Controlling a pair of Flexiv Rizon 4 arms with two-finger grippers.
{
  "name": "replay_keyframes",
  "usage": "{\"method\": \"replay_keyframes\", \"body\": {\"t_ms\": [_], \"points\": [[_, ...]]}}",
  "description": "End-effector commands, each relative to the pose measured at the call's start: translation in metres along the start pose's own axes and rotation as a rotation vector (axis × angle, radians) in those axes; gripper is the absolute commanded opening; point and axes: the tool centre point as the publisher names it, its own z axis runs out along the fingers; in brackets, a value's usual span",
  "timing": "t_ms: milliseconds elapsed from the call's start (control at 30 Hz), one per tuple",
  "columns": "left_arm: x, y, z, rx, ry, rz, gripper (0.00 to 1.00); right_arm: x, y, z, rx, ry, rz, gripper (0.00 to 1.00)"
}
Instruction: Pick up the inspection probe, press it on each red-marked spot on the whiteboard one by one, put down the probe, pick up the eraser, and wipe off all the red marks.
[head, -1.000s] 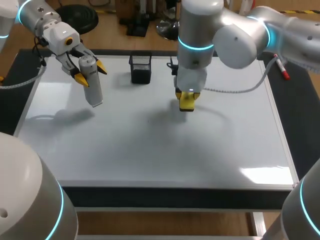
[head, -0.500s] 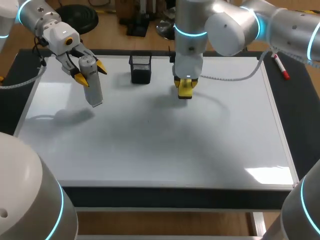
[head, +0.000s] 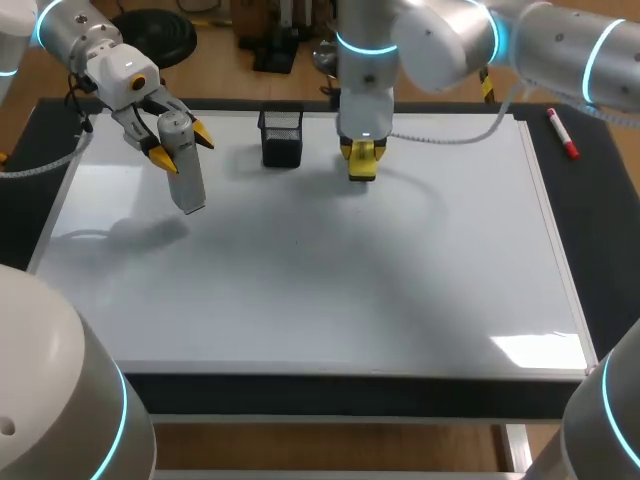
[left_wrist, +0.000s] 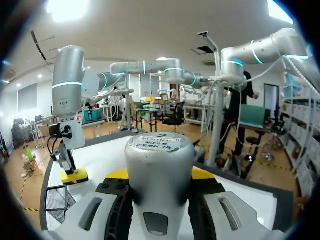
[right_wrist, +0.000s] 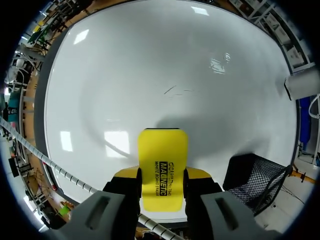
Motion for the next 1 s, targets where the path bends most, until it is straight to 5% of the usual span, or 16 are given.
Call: {"method": "replay_keyframes", "body": {"t_ms": [33, 967, 1000], "points": [[0.000, -0.001, -0.001, 0.000, 0.004, 0.000, 0.00, -0.008, -0.012, 0.004, -0.018, 0.013, -0.002, 0.00], [0.000, -0.001, -0.001, 0.000, 0.004, 0.000, 0.00, -0.010, -0.024, 0.017, 0.000, 0.032, -0.010, 0.00], [0.000, -0.001, -0.001, 0.000, 0.004, 0.000, 0.00, -0.009, -0.025, 0.017, 0.001, 0.032, -0.008, 0.08]]}}
